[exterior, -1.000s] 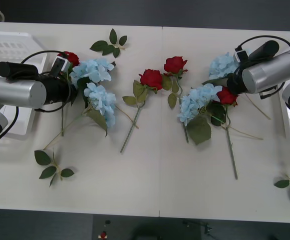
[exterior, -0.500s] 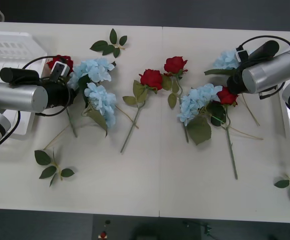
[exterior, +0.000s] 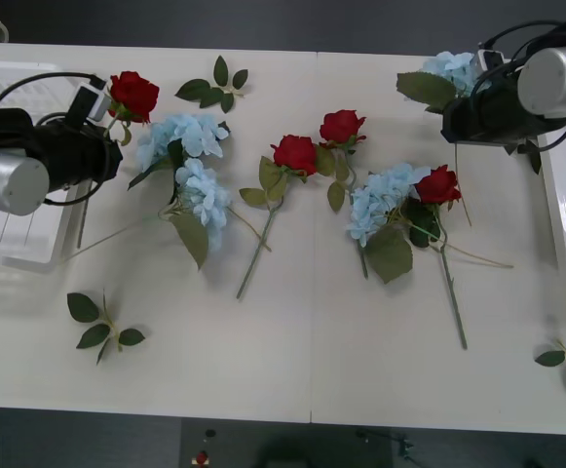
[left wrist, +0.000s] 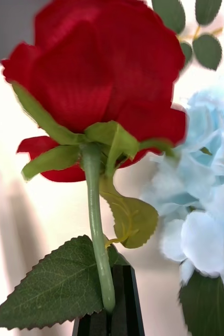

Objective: Put the red flowers into the right box and the blue flowers into the left box

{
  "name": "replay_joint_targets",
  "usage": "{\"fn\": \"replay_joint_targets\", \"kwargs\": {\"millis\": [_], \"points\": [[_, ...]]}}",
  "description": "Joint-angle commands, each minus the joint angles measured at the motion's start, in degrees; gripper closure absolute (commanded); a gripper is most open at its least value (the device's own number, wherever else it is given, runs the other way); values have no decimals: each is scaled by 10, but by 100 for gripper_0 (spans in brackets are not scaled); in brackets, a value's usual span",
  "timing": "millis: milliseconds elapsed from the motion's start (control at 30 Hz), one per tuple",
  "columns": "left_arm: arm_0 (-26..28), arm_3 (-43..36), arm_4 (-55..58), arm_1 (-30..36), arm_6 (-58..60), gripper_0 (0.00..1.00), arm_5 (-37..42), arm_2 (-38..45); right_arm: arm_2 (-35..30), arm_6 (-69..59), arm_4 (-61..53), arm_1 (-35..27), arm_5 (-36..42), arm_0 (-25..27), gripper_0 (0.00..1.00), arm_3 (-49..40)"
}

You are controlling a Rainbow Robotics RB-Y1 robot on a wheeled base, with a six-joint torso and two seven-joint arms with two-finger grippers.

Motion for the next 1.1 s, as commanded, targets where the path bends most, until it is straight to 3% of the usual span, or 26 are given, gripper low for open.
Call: {"fn": "replay_joint_targets", "kwargs": {"millis": [33, 133, 200, 367, 500, 700, 733, 767, 1100], "points": [[63, -98, 13, 56, 19, 100, 5, 74, -45, 35, -75, -49, 35, -8, 100, -49], [100, -169, 43, 63, 12, 100, 59, 123, -54, 66, -171, -77, 47, -8, 100, -55], [116, -228, 89, 62, 9, 100, 148, 167, -54, 122, -252, -104, 49, 0, 100, -55], [115, -282, 192, 49, 10, 100, 254, 213, -71, 290, -356, -132, 49, 43, 100, -58], [108, -287, 290, 34, 6, 100, 290, 220, -101, 373, -367, -137, 49, 82, 100, -76], [69, -231, 517, 8, -74, 100, 353, 219, -104, 421, -368, -149, 56, 104, 98, -88], [61, -219, 551, -2, -95, 100, 364, 218, -104, 422, -369, -149, 56, 104, 8, -88], [55, -208, 577, -12, -113, 100, 373, 218, -104, 424, -371, -149, 56, 105, 0, -89], [21, -112, 765, -105, -359, 100, 377, 153, -104, 438, -372, -150, 62, 105, 0, -93]]}}
